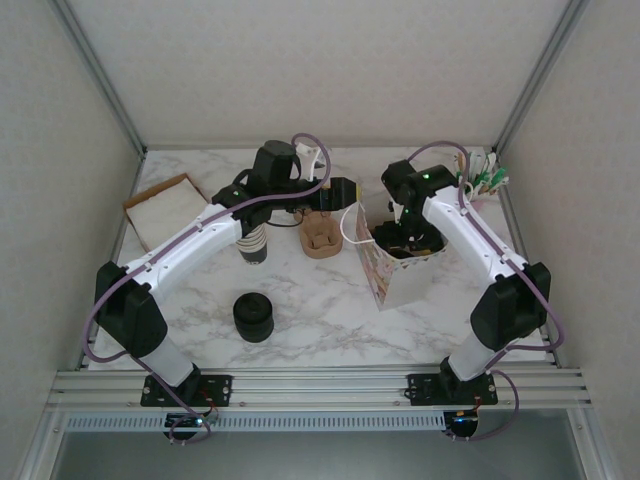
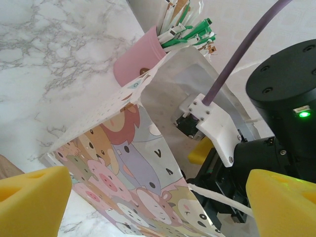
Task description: Pack the takeout coffee
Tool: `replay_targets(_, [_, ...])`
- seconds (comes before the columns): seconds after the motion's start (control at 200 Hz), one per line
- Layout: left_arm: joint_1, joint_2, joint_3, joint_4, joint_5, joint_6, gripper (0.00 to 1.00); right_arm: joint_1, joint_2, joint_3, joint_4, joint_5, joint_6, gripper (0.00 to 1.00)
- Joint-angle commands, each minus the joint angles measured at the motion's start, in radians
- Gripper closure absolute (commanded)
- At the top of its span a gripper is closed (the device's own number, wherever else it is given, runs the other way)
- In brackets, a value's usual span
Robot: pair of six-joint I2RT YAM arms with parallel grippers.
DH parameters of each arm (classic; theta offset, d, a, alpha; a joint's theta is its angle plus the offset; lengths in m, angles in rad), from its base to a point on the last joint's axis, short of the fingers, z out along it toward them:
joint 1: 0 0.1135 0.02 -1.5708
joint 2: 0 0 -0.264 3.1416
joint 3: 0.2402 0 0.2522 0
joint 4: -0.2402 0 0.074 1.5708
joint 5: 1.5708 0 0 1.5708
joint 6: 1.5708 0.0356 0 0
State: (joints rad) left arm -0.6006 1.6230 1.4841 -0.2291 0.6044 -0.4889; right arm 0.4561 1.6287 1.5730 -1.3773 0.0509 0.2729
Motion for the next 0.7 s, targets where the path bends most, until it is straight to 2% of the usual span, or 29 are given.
replay_targets(0.0, [-0.008, -0.016, 0.034, 0.004, -0.014, 0.014, 0.08, 0.003, -0.041, 0.038, -0.038, 0.005, 0.005, 0.06])
replay_targets(0.696, [-0.008, -0.014, 0.048, -0.002, -0.018, 0.016, 0.08, 0.022, -0.097, 0.076, -0.049, 0.027, 0.015, 0.06])
